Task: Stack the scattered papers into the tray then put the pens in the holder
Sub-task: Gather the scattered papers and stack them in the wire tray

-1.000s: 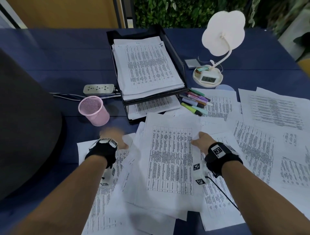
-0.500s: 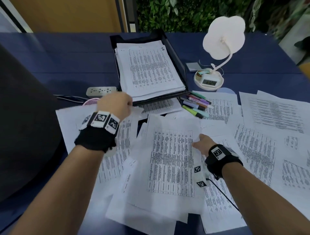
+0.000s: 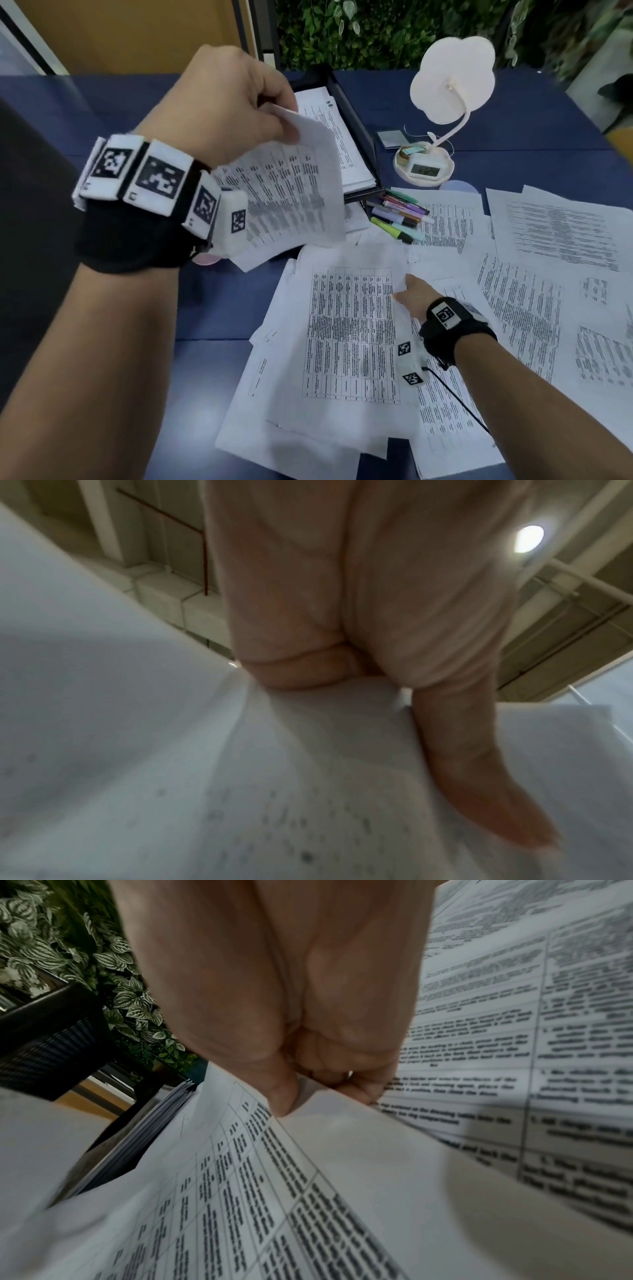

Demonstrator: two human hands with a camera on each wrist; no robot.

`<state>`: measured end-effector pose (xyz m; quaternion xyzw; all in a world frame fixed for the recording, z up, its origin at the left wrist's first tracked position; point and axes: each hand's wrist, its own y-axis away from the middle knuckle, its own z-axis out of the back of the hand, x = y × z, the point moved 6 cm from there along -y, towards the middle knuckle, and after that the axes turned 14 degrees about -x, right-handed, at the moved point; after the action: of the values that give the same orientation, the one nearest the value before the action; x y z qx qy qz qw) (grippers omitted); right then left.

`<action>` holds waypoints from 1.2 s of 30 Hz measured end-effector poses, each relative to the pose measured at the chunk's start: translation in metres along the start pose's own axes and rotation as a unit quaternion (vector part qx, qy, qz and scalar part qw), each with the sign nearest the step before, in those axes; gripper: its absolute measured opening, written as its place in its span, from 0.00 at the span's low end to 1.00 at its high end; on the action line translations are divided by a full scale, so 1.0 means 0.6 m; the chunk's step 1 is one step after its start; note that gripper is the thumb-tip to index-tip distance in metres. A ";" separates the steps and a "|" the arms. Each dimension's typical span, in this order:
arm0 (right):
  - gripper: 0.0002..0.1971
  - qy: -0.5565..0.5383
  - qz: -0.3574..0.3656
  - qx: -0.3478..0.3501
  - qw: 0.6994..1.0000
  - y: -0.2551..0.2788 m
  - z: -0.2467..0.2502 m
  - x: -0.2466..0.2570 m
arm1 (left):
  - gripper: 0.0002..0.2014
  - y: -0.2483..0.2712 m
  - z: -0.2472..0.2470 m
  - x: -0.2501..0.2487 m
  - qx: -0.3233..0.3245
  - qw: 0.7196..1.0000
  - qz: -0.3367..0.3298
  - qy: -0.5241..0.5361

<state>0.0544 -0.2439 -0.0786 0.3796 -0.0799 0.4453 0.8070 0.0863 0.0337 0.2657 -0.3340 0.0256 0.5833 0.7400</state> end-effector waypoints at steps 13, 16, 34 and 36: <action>0.32 -0.049 -0.001 0.017 0.999 0.001 -0.001 -0.002 | 0.06 0.048 -0.171 0.030 0.273 0.953 0.119 0.046; 0.31 -0.061 -0.005 0.015 0.998 0.007 0.002 0.002 | 0.03 0.071 -0.242 0.042 0.271 0.960 0.074 -0.014; 0.18 -0.030 0.001 0.013 0.999 0.004 0.003 0.003 | 0.38 0.256 -0.353 0.256 0.338 0.876 0.288 -0.186; 0.19 -0.064 -0.015 0.008 0.998 0.001 0.001 0.003 | 0.36 0.264 -0.364 0.253 0.303 0.884 0.333 -0.126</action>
<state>0.0552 -0.2431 -0.0771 0.4145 -0.1221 0.4091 0.8037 0.0720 0.0628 -0.0423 0.0109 0.2171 0.7964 0.5644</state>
